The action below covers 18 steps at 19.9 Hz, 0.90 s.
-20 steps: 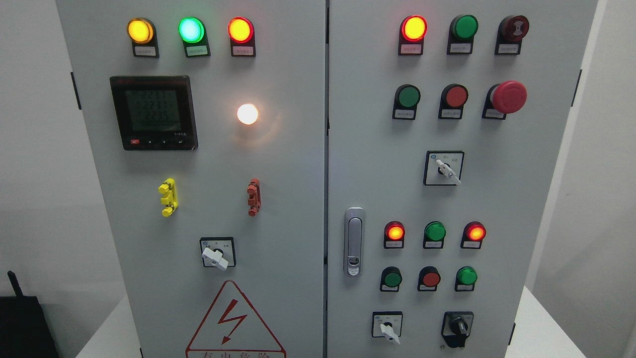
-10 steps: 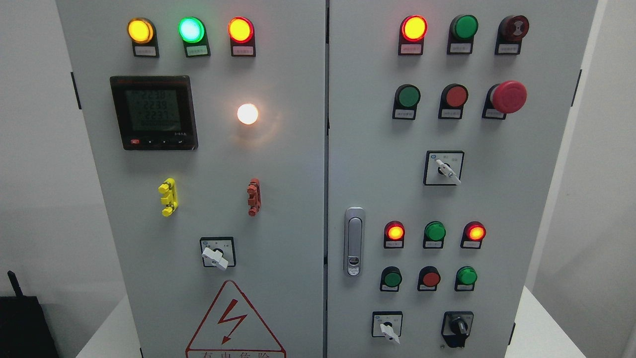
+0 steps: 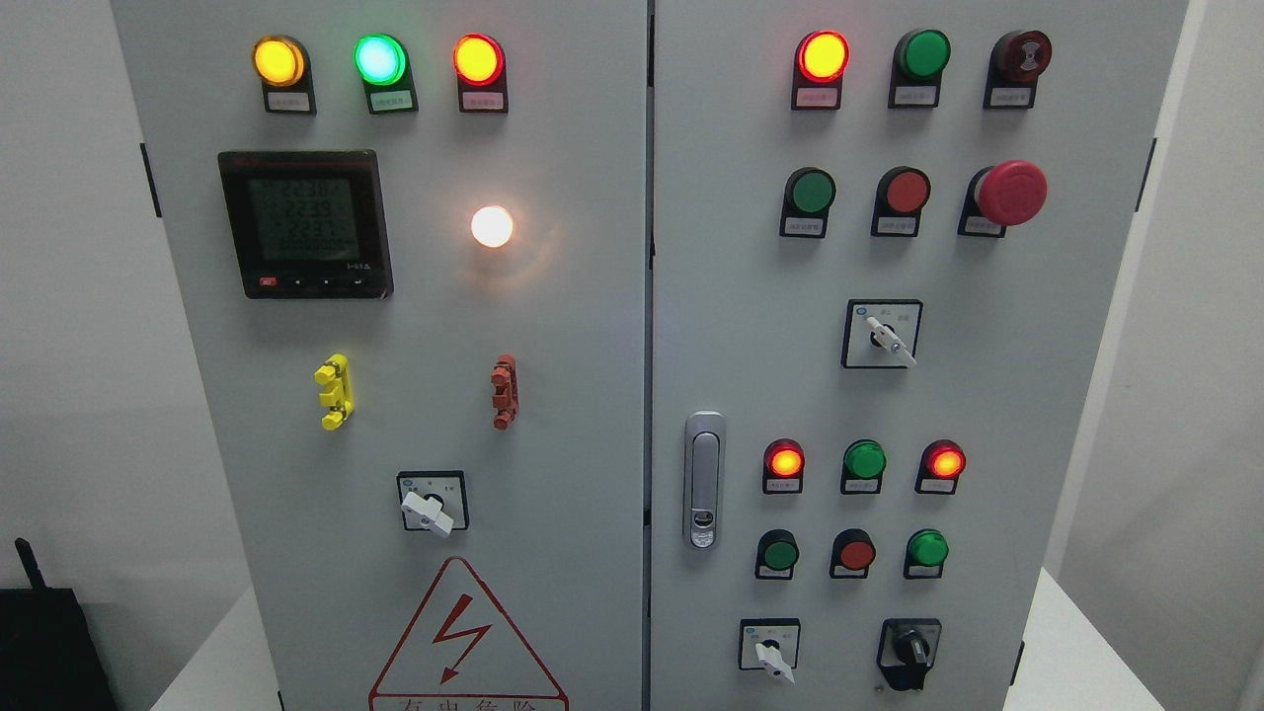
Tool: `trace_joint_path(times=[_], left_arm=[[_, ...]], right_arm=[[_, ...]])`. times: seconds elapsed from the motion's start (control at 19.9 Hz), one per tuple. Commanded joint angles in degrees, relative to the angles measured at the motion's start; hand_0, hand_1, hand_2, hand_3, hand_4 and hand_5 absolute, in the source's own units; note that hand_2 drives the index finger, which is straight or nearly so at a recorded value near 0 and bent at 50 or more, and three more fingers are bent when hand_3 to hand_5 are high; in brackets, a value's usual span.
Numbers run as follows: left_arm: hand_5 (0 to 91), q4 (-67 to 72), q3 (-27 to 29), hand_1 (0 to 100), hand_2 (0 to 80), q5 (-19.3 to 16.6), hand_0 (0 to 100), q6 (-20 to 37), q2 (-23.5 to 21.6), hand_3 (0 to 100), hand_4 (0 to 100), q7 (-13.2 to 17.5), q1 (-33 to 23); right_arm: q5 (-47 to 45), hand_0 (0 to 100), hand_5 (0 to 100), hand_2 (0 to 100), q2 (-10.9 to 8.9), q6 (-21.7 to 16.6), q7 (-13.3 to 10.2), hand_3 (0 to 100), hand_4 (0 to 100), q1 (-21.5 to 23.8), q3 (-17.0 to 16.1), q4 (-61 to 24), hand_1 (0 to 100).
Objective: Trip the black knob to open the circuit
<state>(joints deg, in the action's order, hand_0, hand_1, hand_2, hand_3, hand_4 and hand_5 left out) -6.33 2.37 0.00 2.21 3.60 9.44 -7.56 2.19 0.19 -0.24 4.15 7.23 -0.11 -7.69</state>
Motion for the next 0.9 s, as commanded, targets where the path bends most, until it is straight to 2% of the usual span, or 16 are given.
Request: trace_joint_path(times=[0.0,0.15,0.25,0.5,0.7,0.85], left_arm=[[0.0,0.0,0.0,39,0.0,-1.3,12,0.0,0.0,0,0,0.0,0.0],[0.0,0.0,0.0,39,0.0,-1.3,12,0.0,0.0,0,0,0.0,0.0],[0.0,0.0,0.0,39,0.0,-1.3,12,0.0,0.0,0,0,0.0,0.0],[0.0,0.0,0.0,39,0.0,-1.3,12,0.1,0.0,0,0,0.0,0.0],[0.0,0.0,0.0,39,0.0,-1.3,12,0.1,0.0,0,0,0.0,0.0],[0.0,0.0,0.0,39,0.0,-1.3,12,0.0,0.0,0,0,0.0,0.0]], right_arm=[[-0.1,0,0,0,0.25,-1.3,0.1,0,0,0.6,-1.1,-4.9,12],[-0.2,0,0,0,-0.1,-2.8,0.2,0,0,-0.2,-1.1,-4.2,11],[-0.3,0,0,0,-1.07,-2.9,0.3,0,0,-0.6,-1.2,-4.3,11],[-2.2,0,0,0,-1.07,-4.8,0.8,0,0,-0.8,-1.6,-4.9,12],[-1.3,0,0,0,-0.81,-5.0,2.6,0,0,-0.5,-7.8,-10.0,13],[0.2,0,0,0,-0.54,-5.4,2.8,0,0,0.0,-8.2,-14.0,13]])
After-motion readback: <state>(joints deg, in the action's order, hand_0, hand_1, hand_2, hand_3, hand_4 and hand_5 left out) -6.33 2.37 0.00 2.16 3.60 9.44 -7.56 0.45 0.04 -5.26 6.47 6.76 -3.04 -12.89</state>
